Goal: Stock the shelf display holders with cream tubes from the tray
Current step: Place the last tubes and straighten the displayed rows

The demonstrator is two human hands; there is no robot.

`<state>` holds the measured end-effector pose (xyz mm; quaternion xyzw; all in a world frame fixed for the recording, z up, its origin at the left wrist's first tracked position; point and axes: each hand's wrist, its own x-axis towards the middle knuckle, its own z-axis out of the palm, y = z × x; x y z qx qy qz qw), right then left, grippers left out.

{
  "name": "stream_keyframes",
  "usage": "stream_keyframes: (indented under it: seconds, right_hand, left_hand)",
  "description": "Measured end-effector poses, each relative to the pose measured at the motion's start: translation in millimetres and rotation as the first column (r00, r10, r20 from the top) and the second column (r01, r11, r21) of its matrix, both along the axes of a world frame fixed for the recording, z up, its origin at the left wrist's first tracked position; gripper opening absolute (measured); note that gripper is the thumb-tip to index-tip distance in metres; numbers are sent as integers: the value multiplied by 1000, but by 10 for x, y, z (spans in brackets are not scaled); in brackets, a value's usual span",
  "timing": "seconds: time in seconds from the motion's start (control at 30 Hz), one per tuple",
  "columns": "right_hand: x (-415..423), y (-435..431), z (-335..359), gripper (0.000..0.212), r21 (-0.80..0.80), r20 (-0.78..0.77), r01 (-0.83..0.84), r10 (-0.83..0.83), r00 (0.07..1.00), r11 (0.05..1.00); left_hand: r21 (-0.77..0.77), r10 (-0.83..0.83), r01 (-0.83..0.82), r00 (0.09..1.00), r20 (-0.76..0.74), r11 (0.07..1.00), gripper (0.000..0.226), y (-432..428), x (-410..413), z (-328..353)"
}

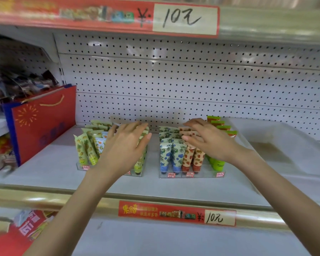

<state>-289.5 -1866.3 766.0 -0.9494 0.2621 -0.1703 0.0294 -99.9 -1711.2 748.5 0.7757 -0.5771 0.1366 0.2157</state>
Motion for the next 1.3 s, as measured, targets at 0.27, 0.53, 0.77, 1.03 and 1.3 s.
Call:
stream_keyframes:
  seconds: [0.27,0.53,0.77,1.03,1.3]
  right_hand:
    - [-6,51,-68,48,44,48,41,-43,998,998]
    - [-150,6,-194,46,16,-20,82,-81,996,997]
    - [-222,-194,-178,38,47,18,83,-84,996,995]
    - [-183,-290,-302,22,18,-19,75,-74,997,997]
    - [-242,-325,-343,17,129,109,146,-161,981,981]
  left_hand:
    - [61,-91,92,996,-7,994,52,-41,-1,-57]
    - [104,-162,159,987,21,982,43,-376,-239,-16]
    - [67,-188,189,982,-22,980,34,-752,-528,43]
    - [107,-130,131,991,-21,986,28,-974,-623,-76]
    - [65,-120,124,991,-61,990,23,-1014,-631,-147]
